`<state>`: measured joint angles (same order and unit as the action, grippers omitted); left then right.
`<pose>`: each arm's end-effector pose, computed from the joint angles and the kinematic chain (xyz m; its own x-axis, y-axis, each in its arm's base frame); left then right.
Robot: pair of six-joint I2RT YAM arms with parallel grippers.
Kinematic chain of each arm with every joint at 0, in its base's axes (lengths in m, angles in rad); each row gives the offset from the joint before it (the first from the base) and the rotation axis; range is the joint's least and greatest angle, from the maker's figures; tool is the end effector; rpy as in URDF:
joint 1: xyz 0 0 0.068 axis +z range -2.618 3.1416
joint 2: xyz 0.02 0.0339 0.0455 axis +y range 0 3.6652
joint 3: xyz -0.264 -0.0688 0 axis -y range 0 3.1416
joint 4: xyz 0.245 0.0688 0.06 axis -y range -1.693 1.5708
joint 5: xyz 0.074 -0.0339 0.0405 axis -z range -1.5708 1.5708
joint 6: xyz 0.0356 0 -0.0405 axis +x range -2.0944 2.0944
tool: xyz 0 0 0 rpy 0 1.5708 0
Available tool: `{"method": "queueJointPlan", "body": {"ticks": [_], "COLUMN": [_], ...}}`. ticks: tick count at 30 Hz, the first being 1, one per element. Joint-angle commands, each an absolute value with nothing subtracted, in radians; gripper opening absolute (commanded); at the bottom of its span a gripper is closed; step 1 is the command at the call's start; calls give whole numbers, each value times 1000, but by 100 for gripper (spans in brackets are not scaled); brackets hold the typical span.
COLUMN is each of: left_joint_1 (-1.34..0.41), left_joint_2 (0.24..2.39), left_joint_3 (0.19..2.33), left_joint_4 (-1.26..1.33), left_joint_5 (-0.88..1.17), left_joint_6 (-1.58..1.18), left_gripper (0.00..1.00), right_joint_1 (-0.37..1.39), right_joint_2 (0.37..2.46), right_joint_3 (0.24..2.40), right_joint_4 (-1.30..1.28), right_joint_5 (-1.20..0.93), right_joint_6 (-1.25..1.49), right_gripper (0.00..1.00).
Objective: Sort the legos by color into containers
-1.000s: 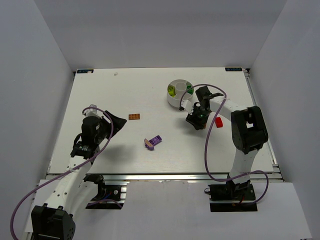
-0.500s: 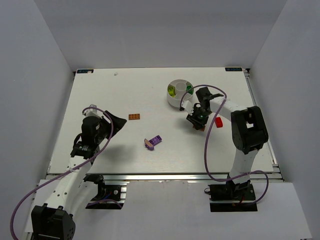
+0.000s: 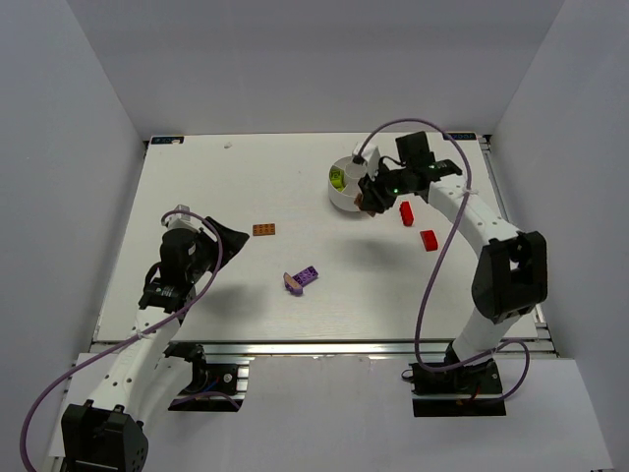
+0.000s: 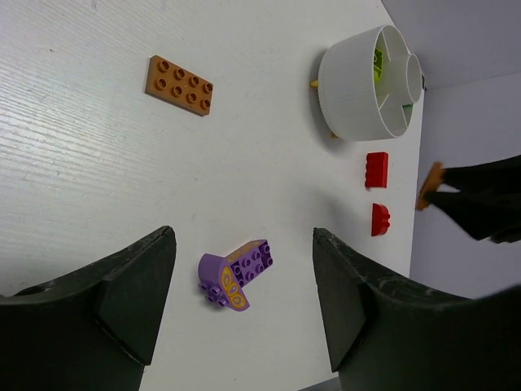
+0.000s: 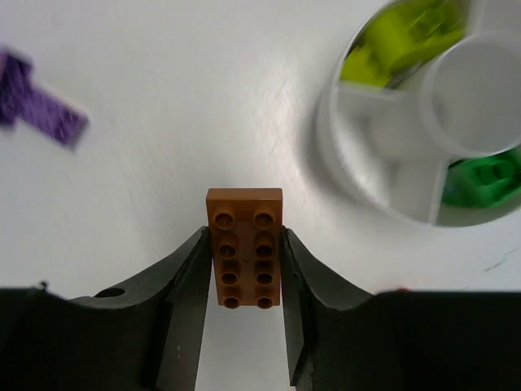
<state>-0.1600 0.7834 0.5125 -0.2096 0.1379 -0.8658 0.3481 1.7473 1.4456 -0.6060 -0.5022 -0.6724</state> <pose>0.1789 -0.0338 0.2415 -0.5076 -0.6822 -0.5263 -0.1673 0.6772 -0.7165 0.3541 0.1467 0.2750 -0.2198 -0.6606 -0.7179 -0.9132 0.3981 -0.0866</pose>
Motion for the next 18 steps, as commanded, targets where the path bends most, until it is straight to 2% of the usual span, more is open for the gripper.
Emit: {"method": "queueJointPlan", "body": {"ticks": [1, 6, 10, 18], "left_joint_1": [-158, -158, -158, -156], "left_joint_2": [767, 762, 762, 775], "left_joint_3": [505, 500, 503, 505], "left_joint_4": [-199, -195, -195, -190], "left_joint_5": [143, 144, 146, 144], "left_joint_6": [-867, -871, -873, -873], "left_gripper": [77, 77, 77, 77], "right_joint_1": [350, 350, 350, 350], "right_joint_2": [1677, 1603, 1563, 1652], "right_joint_3": [1494, 1373, 1247, 1298], "right_joint_4": [-400, -64, 274, 276], "right_joint_5": [-580, -454, -457, -359], "right_joint_6": [-431, -191, -111, 37], "right_gripper": [0, 0, 0, 0]}}
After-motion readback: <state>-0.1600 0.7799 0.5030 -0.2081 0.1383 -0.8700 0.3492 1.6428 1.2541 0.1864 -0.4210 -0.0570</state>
